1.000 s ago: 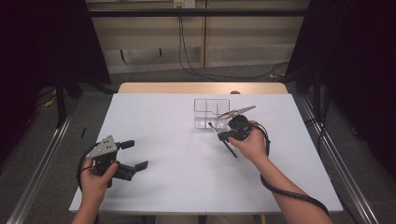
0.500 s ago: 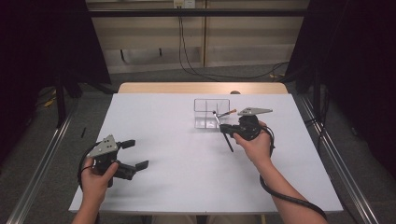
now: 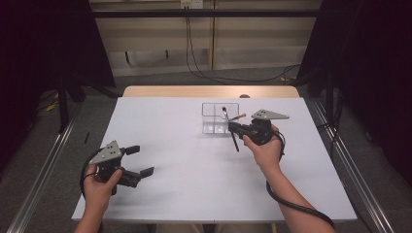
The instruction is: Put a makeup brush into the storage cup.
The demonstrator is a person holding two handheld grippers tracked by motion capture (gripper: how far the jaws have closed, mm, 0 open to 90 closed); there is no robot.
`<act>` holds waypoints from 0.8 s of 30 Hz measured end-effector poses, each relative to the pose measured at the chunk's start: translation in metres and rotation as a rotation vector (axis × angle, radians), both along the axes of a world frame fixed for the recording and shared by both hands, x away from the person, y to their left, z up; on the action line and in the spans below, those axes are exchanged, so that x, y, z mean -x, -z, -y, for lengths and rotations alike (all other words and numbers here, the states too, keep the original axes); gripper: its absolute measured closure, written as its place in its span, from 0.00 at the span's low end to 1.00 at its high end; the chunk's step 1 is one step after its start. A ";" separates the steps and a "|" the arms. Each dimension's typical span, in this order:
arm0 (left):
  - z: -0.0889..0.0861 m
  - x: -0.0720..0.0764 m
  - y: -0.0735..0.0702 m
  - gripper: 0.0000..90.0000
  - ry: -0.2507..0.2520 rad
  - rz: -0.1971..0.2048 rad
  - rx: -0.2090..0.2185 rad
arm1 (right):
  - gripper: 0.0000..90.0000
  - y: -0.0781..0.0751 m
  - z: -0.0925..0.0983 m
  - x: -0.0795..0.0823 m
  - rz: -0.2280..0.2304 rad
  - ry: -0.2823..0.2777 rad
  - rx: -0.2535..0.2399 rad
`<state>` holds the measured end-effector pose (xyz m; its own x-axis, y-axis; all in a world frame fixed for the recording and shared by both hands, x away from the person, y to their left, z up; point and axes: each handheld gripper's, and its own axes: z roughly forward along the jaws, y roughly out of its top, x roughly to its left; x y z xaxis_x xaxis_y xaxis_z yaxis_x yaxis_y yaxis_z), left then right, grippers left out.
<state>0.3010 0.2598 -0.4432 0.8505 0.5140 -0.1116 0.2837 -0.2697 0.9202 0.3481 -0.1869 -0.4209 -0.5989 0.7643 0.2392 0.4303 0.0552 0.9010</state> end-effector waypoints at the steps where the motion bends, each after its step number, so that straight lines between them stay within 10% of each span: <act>1: 0.000 0.000 0.000 0.01 -0.001 -0.001 0.002 | 0.94 0.000 0.000 0.000 0.010 0.003 -0.003; 24: -0.001 0.000 0.000 0.01 -0.006 0.001 0.004 | 0.94 -0.007 0.003 -0.003 0.157 0.067 -0.114</act>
